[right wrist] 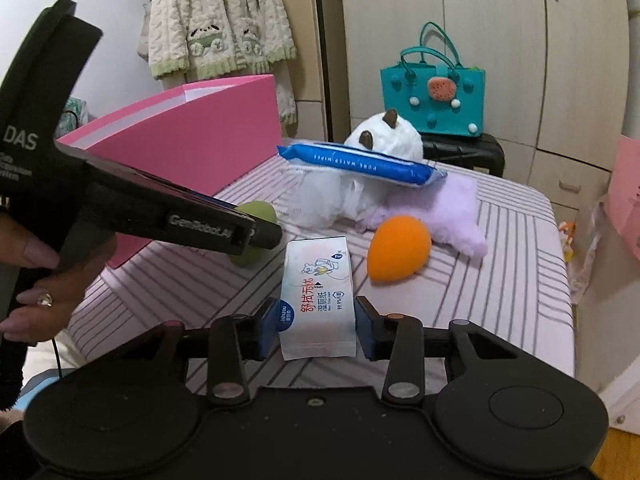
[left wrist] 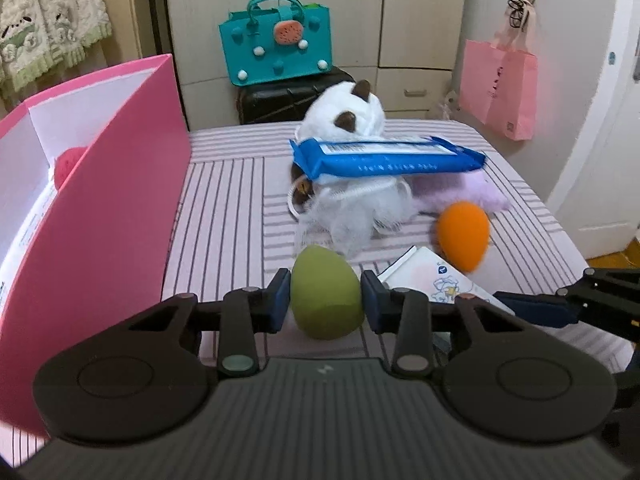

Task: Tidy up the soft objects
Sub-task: 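Grasp the green sponge with the left gripper while the right gripper grasps the white wipes pack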

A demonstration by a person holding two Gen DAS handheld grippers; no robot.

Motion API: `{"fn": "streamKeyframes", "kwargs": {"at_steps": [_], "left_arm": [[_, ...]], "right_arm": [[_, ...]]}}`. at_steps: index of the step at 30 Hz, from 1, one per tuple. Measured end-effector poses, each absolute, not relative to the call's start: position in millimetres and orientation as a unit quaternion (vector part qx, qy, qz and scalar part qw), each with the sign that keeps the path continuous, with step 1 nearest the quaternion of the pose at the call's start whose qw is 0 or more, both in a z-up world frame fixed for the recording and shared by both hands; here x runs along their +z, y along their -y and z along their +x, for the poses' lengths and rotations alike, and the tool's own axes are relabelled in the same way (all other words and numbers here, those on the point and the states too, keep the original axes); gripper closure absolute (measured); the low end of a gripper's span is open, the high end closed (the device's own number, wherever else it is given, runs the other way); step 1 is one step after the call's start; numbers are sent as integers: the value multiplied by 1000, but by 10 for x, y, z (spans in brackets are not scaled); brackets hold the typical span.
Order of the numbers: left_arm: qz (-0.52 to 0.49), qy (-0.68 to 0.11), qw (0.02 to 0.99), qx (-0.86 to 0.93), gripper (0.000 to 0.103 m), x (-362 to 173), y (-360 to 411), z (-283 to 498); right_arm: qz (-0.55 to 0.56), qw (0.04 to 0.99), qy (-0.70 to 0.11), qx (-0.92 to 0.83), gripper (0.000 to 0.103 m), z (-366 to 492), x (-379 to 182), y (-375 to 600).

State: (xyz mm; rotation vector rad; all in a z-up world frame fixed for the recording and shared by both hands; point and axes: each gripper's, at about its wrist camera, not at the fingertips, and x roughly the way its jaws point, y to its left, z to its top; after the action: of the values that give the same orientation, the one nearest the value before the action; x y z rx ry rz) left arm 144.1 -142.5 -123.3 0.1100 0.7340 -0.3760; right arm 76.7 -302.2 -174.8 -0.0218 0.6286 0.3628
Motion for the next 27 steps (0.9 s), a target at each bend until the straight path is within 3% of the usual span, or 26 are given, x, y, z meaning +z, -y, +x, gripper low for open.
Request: {"fn": "streamKeyframes", "kwargs": {"at_steps": [13, 18, 20, 21, 27], "left_arm": [[65, -368, 907, -196, 66, -1252, 1453, 1312], [58, -380, 901, -202, 65, -1263, 1441, 1352], [45, -397, 894, -203, 65, -1262, 1424, 1383], [47, -399, 893, -201, 64, -1270, 1432, 1387], [67, -388, 900, -187, 67, -1321, 1470, 1324]], "right_arm": [[-38, 931, -317, 176, 56, 768, -1763, 2961], [-49, 933, -308, 182, 50, 866, -1781, 2906], [-50, 932, -309, 181, 50, 910, -1805, 2885], [-50, 933, -308, 179, 57, 924, -1822, 2879], [-19, 935, -310, 171, 58, 901, -1820, 2939]]}}
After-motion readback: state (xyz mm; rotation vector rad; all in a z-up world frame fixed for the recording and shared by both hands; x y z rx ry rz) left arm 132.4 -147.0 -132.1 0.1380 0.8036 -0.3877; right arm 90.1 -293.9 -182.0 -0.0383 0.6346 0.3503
